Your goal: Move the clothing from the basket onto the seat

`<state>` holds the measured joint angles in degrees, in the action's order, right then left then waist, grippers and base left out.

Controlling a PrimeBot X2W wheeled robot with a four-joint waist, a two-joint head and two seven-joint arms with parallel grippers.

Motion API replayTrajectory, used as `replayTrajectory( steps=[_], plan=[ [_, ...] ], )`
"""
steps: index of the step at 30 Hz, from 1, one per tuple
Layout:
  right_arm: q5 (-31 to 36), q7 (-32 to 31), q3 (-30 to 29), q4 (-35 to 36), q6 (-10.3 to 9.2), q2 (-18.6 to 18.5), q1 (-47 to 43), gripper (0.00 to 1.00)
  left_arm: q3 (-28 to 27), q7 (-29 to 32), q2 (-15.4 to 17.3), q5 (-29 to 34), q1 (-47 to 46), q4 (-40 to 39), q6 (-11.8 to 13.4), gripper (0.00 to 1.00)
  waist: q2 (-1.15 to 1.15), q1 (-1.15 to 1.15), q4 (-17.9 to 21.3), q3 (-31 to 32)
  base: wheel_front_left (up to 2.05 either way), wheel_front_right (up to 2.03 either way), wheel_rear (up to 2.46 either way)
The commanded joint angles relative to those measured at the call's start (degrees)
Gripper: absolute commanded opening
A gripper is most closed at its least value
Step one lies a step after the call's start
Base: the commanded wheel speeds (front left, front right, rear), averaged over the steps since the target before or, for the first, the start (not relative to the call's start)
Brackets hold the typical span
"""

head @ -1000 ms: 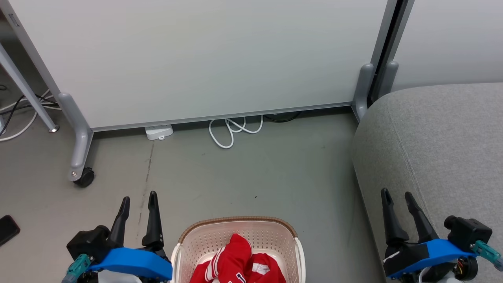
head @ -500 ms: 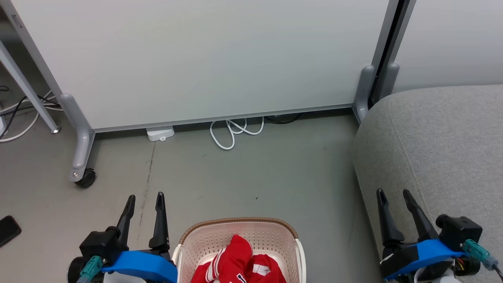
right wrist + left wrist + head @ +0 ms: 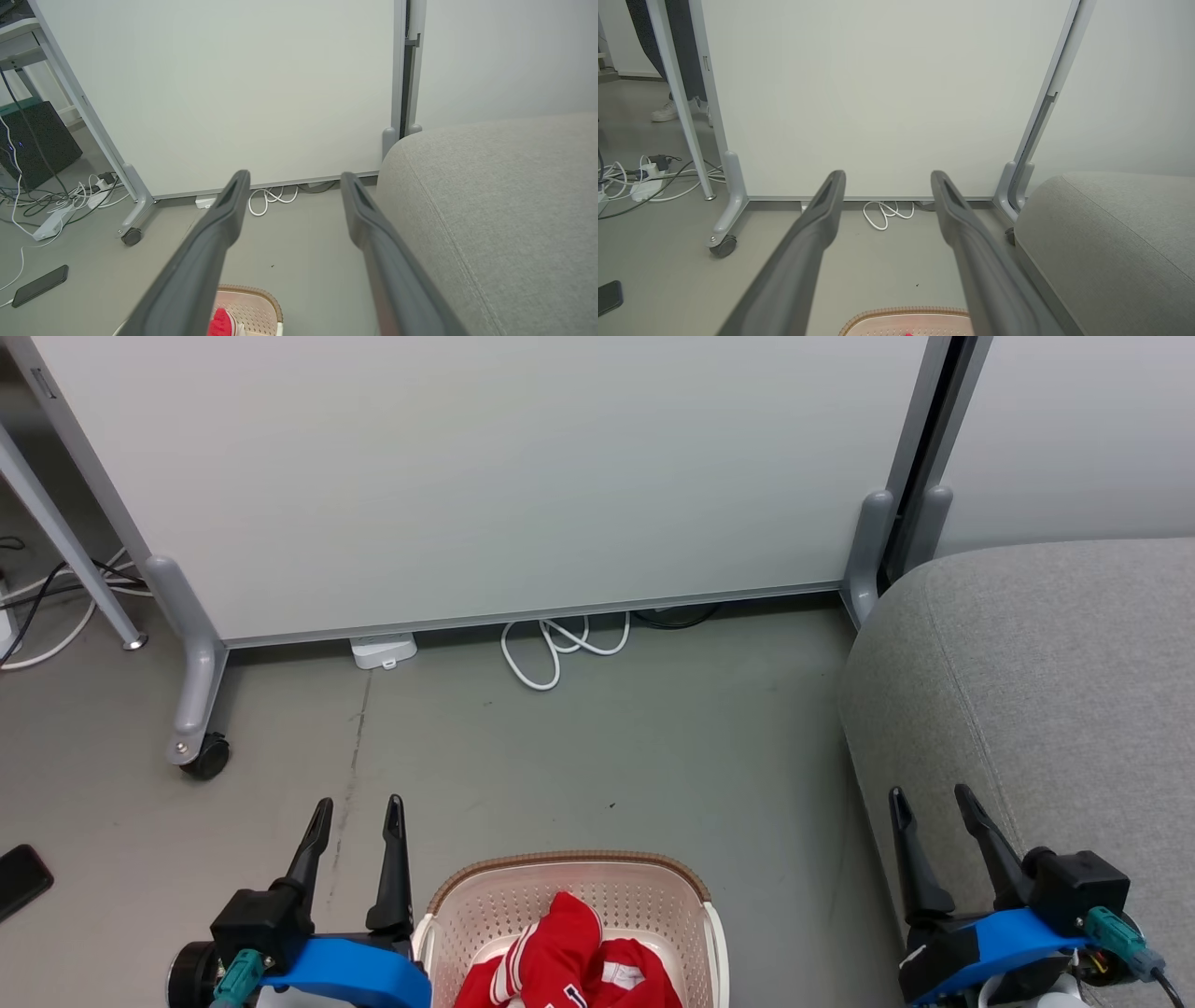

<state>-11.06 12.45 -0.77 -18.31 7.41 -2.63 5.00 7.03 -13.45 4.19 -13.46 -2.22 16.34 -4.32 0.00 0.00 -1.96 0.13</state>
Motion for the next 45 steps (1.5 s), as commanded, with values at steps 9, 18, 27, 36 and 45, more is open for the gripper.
replayTrajectory(
  steps=[9, 18, 27, 36, 45],
  plan=[
    [4.2, 1.3, -0.3, -0.1, 0.14, -0.4, 0.2, 1.0, -0.4, -1.4, -0.4, 3.8, 0.0, 0.0, -0.2, 1.0, 0.0, 0.0, -0.4, 0.0, 0.0, 0.0, 0.0],
    [5.7, 1.8, -0.2, -0.4, 0.14, -0.4, 0.1, 1.0, -0.9, -1.8, -0.6, 6.0, 0.4, -0.2, -0.2, 1.0, 0.0, 0.0, -0.5, 0.0, 0.0, 0.0, 0.0],
    [5.4, 1.8, -0.3, -0.4, 0.14, -0.4, 0.3, 1.0, -1.3, -1.8, -0.8, 6.1, 0.3, 0.0, -0.5, 1.0, 0.0, 0.0, -0.5, -0.2, 0.0, 0.0, 0.0],
    [5.3, 1.7, 1.4, -0.3, 0.14, -0.4, 1.3, 1.0, -1.5, -1.8, -1.0, 6.1, 0.6, 1.5, -0.7, 1.0, 0.0, 0.0, 1.2, -1.4, 0.0, 0.0, 0.0],
    [4.9, 1.7, 3.8, 1.1, 0.14, -0.4, 3.5, 1.0, -2.2, -1.8, -1.0, 5.4, -1.4, 6.8, -0.8, 1.0, 0.0, 0.0, 6.6, -7.3, 0.0, 0.0, 0.0]
  ],
)
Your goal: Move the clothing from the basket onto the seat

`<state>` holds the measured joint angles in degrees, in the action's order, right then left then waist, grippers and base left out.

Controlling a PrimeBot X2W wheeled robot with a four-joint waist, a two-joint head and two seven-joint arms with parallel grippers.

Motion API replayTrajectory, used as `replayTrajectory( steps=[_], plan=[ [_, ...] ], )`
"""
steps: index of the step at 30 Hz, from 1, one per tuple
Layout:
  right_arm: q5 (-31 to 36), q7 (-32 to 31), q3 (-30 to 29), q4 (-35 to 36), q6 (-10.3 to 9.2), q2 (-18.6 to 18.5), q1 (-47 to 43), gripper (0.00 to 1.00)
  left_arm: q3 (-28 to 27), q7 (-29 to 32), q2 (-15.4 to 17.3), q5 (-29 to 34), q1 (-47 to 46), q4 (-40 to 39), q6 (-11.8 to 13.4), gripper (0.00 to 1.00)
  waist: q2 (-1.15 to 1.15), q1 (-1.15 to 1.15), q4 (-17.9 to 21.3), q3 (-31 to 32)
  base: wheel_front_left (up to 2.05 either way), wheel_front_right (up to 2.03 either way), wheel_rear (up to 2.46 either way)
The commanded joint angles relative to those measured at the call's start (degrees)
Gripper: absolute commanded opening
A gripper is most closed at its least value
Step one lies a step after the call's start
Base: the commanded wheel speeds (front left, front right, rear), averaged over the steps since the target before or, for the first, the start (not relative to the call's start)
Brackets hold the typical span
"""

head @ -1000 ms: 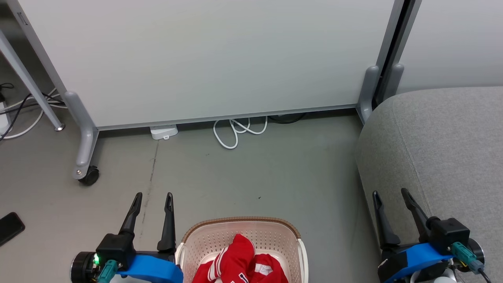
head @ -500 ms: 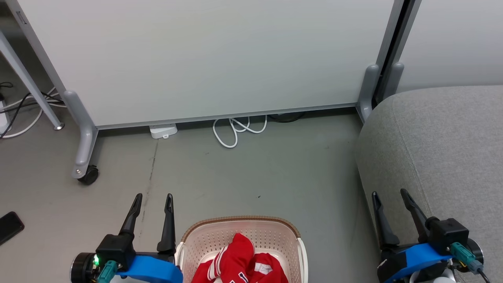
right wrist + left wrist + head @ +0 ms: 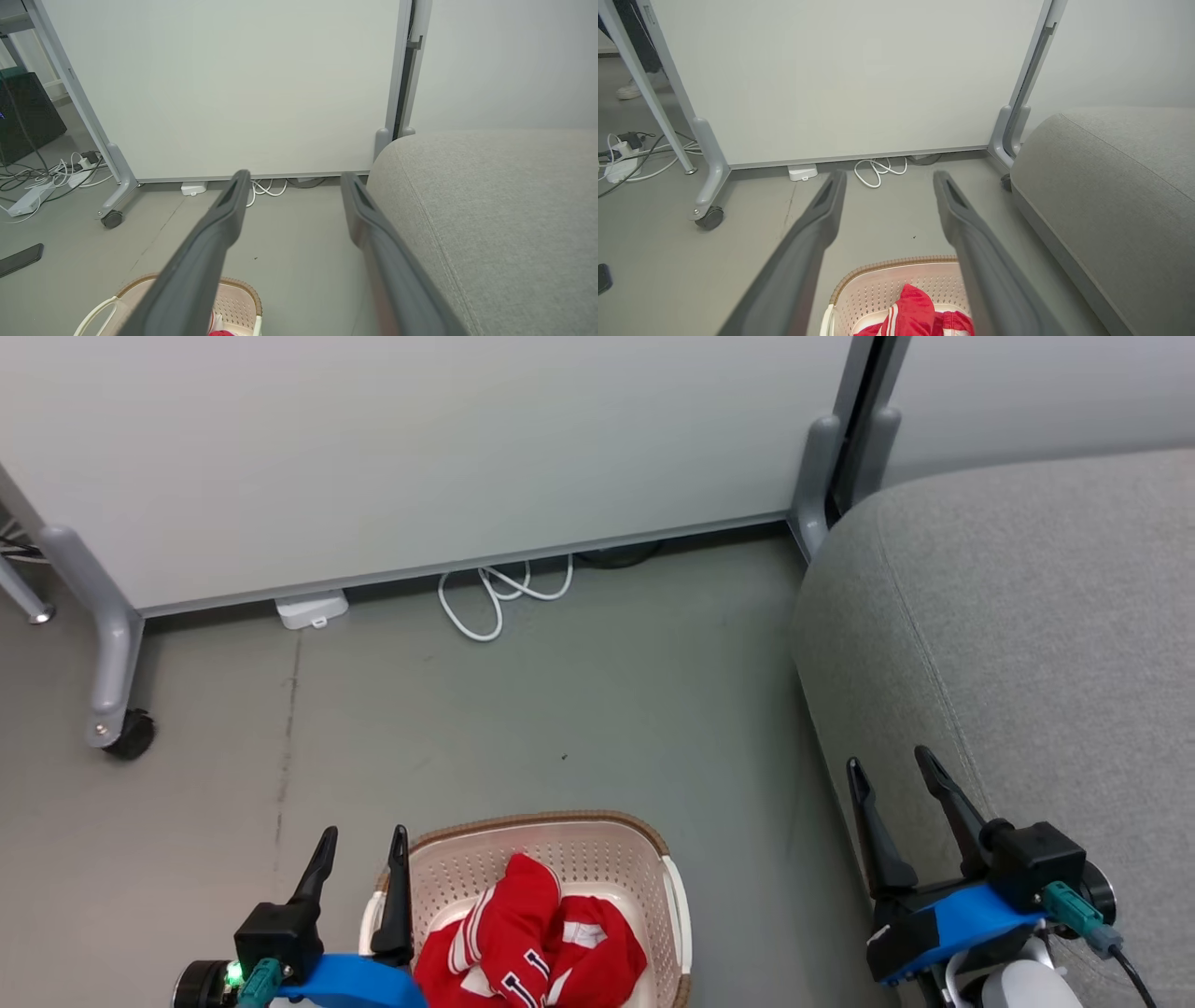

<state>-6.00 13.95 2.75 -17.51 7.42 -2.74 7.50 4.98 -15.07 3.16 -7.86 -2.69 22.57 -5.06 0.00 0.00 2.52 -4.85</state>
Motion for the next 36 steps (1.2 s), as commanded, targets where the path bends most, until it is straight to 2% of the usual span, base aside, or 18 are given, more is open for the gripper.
replayTrajectory(
  steps=[1, 8, 10, 15, 21, 31, 36],
  plan=[
    [-0.3, 0.2, 0.4, 0.5, 0.13, -0.3, 1.2, 1.0, 0.0, -0.2, 0.0, -0.3, -1.5, 1.7, -0.2, 1.0, 0.0, 0.0, 2.7, -3.1, 0.0, 0.0, 0.0],
    [-1.3, 0.5, 2.3, 2.2, 0.13, -0.2, 4.3, 1.0, 0.6, -0.2, 1.2, 0.9, -6.5, 8.9, -0.5, 1.0, 0.0, 0.0, 6.7, -11.3, 0.0, 0.0, 0.0],
    [-1.5, 0.8, 2.6, 3.4, 0.13, -0.2, 5.9, 1.0, 1.2, -0.1, 1.7, 0.8, -10.3, 13.7, -0.9, 1.0, 0.0, 0.0, 8.2, -16.0, 0.0, 0.0, 0.0],
    [-2.3, 1.1, 3.4, 5.1, 0.13, -0.2, 8.4, 1.0, 2.7, 2.3, 2.9, 0.3, -18.1, 22.4, -1.7, 1.0, 0.0, 0.0, 9.9, -23.6, 0.0, 0.0, 0.0],
    [-4.4, 1.3, 4.7, 6.5, 0.13, -0.2, 10.7, 1.0, 2.7, 4.5, 4.1, -1.3, -25.1, 28.9, -2.1, 1.0, 0.0, 0.0, 11.6, -30.4, 0.0, 0.0, 0.0],
    [-7.1, 1.3, 6.3, 9.2, 0.08, -0.2, 13.7, 1.0, 2.6, 5.3, 6.9, -1.2, -35.1, 37.1, -0.8, 1.0, 0.0, 0.0, 13.8, -38.6, 0.0, 0.0, 0.0],
    [-8.8, 1.3, 7.8, 10.5, 0.08, -0.2, 14.4, 1.0, 2.9, 6.0, 7.5, -1.0, -38.2, 39.6, 0.8, 1.0, 0.0, 0.0, 14.3, -41.4, 0.0, 0.0, 0.0]
  ],
)
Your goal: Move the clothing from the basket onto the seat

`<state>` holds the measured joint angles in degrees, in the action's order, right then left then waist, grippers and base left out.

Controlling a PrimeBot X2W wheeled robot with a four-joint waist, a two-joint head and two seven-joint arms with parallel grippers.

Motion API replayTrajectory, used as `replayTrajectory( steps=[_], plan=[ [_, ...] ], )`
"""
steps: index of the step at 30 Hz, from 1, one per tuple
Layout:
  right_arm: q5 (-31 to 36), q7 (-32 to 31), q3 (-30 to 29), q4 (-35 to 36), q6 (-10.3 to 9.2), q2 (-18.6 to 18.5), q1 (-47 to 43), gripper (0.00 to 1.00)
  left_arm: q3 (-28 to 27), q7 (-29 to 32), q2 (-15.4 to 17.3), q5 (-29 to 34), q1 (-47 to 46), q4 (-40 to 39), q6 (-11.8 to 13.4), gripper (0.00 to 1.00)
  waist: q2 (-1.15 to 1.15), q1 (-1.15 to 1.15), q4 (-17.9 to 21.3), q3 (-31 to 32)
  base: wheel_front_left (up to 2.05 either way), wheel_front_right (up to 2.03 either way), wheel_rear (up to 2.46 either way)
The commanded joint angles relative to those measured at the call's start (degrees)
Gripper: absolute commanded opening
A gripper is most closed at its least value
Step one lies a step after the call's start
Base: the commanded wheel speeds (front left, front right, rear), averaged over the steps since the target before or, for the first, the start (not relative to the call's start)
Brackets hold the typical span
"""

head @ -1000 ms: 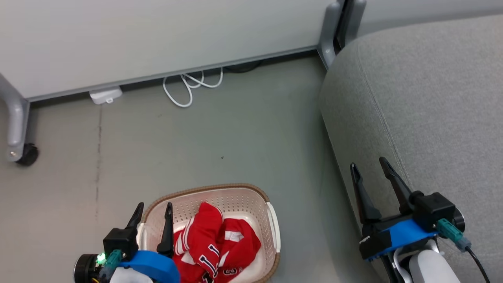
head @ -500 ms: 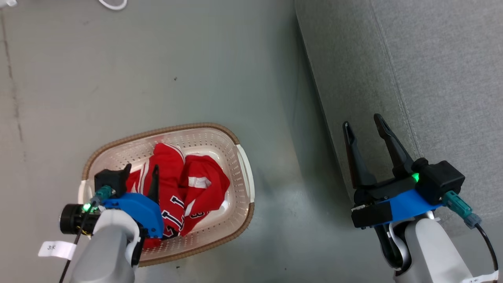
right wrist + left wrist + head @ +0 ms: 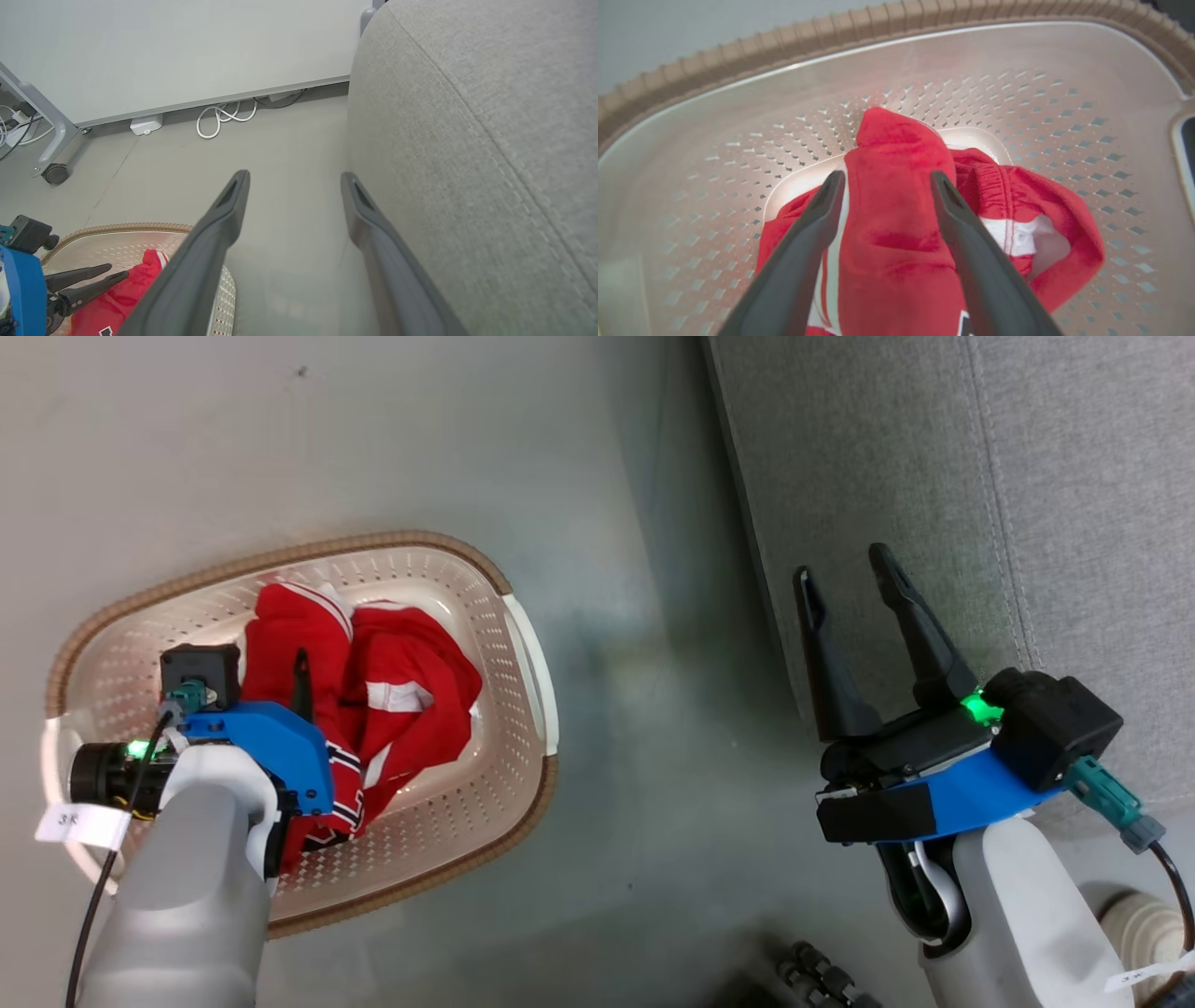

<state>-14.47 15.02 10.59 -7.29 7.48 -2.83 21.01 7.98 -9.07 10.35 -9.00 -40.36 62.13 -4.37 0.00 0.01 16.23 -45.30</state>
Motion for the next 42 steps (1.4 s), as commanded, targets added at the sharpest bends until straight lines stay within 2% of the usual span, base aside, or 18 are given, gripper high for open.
replayTrajectory(
  steps=[1, 5, 12, 21, 27, 28, 30, 31, 32, 33, 42],
  plan=[
    [-0.6, 0.2, 0.3, 0.4, 0.03, -0.1, 1.1, 1.0, 0.0, 0.4, 0.5, 0.2, -1.1, 0.6, 0.4, 1.0, 0.0, -0.01, 0.8, -1.4, 0.0, 0.0, 0.0],
    [-1.8, 0.2, 1.2, 0.8, 0.03, -0.1, 1.4, 1.0, -0.3, 2.5, 0.8, -0.3, -3.1, 3.2, 2.8, 1.0, 0.0, -0.01, 1.7, -2.9, 0.0, 0.0, 0.0],
    [-3.0, 0.2, 1.5, 0.8, 0.03, -0.1, 1.9, 1.0, -0.2, 7.8, 0.0, -1.2, -5.0, 7.0, 4.3, 1.0, 0.0, -0.01, 2.3, -3.9, 0.0, 0.0, 0.0],
    [-3.8, 0.2, 1.7, 0.7, 0.03, -0.1, 2.5, 1.0, 0.3, 14.8, -0.6, -1.3, -5.8, 9.7, 9.0, 1.0, 0.0, -0.01, 2.4, -4.3, 0.0, 0.0, 0.0],
    [-3.9, 0.2, 2.0, 0.1, 0.03, -0.1, 2.6, 1.0, 1.2, 16.8, -0.9, -1.3, -5.0, 10.2, 9.7, 1.0, 0.0, -0.01, 2.2, -4.2, 0.0, 0.0, 0.0],
    [-3.8, 0.2, 2.0, 0.1, 0.03, -0.1, 2.5, 1.0, 1.2, 16.9, -0.9, -1.4, -4.9, 10.2, 9.6, 0.93, 0.0, -0.01, 2.2, -4.2, 0.0, 0.0, 0.0],
    [-3.7, 0.2, 2.0, -0.1, 0.03, -0.1, 2.3, 1.0, 1.2, 17.1, -1.1, -1.9, -4.7, 10.3, 9.3, 0.45, 0.0, -0.01, 2.2, -4.0, 0.0, 0.0, 0.0],
    [-3.6, 0.2, 1.9, -0.2, 0.03, -0.1, 2.3, 1.0, 1.3, 17.1, -1.1, -2.0, -4.7, 10.3, 9.1, 0.31, 0.0, -0.01, 2.1, -4.0, 0.0, 0.0, 0.0],
    [-3.5, 0.2, 1.9, -0.2, 0.03, -0.1, 2.3, 1.0, 1.4, 17.0, -1.2, -2.0, -4.7, 10.3, 9.0, 0.12, 0.0, -0.01, 2.1, -3.9, 0.0, 0.0, 0.0],
    [-3.4, 0.2, 1.9, -0.2, 0.03, -0.1, 2.3, 1.0, 1.6, 16.9, -1.2, -1.9, -4.6, 10.3, 8.8, 0.0, 0.0, -0.01, 2.1, -3.8, 0.0, 0.0, 0.0],
    [-3.1, 0.2, 1.3, 0.6, 0.03, -0.1, 1.5, 1.0, 2.1, 17.7, -1.7, -3.1, -3.8, 10.2, 7.0, 0.0, 0.0, -0.01, 1.9, -2.7, 0.0, 0.0, 0.0]
  ],
)
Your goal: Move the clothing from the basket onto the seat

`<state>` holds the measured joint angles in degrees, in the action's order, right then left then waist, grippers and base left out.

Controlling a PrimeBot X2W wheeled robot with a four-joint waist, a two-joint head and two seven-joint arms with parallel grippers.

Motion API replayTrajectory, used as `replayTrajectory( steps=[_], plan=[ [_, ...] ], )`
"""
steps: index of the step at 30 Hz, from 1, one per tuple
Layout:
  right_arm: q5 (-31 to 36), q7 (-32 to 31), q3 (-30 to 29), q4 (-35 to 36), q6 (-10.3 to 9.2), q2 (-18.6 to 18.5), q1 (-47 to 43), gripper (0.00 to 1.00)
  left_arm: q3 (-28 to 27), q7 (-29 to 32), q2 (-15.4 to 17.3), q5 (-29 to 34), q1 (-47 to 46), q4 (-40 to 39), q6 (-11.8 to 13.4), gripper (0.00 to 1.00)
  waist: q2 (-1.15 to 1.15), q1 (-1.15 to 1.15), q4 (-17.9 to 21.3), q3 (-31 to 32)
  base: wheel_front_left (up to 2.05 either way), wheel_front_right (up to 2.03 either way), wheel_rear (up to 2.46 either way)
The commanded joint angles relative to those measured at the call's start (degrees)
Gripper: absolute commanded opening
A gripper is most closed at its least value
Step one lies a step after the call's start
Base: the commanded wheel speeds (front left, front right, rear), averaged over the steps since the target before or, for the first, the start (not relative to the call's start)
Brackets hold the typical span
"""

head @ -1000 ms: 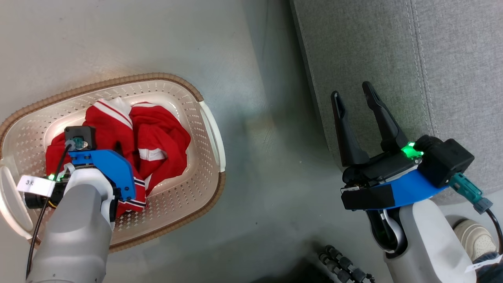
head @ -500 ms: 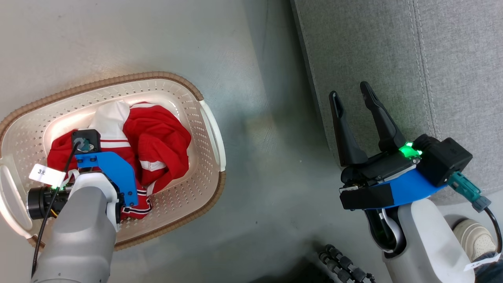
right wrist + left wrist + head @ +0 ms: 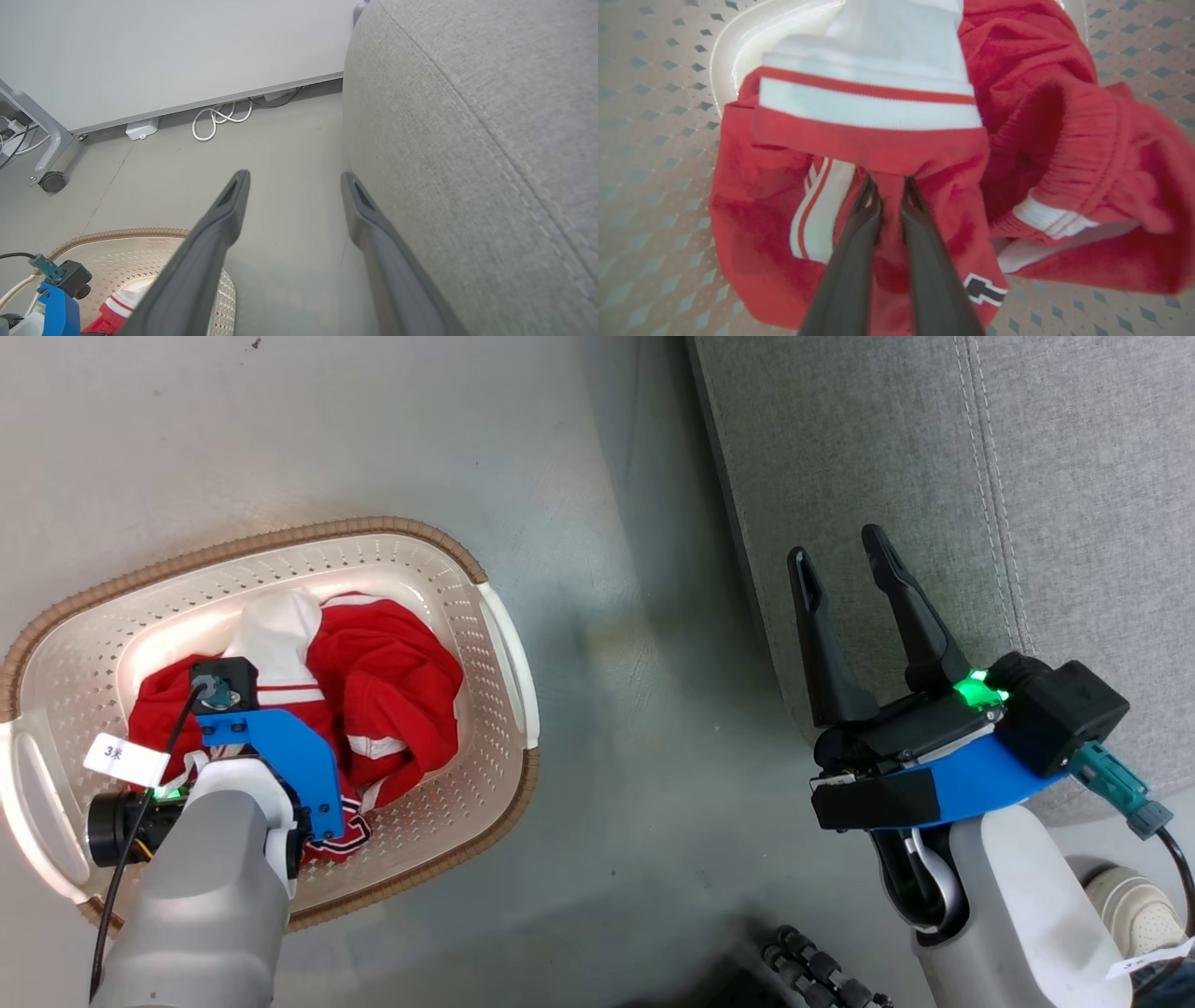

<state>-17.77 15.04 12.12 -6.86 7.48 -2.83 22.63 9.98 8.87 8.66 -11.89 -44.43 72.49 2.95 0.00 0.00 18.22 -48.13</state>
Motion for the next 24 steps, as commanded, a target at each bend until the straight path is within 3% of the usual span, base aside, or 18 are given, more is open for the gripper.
replayTrajectory(
  steps=[1, 14, 24],
  plan=[
    [0.2, 0.2, -0.3, 0.1, 0.03, -0.1, -0.2, 1.0, 0.3, -0.5, -0.1, -0.1, 0.2, -0.3, -0.5, 0.0, 0.0, 0.0, -0.2, 0.2, 0.0, 0.0, 0.0],
    [2.5, 0.2, -0.9, -0.6, 0.03, -0.1, 0.2, 1.0, 0.9, -3.3, -1.6, -1.7, -0.6, -1.7, -2.5, 0.0, 0.0, 0.0, -3.1, 2.6, 0.0, 0.0, 0.0],
    [5.6, 0.2, -2.1, -3.4, 0.03, -0.1, -1.2, 1.0, 2.4, -9.5, -4.1, -2.8, 1.7, -3.6, -6.0, 0.0, 0.0, 0.0, -8.0, 13.3, 0.0, 0.0, 0.0]
  ],
)
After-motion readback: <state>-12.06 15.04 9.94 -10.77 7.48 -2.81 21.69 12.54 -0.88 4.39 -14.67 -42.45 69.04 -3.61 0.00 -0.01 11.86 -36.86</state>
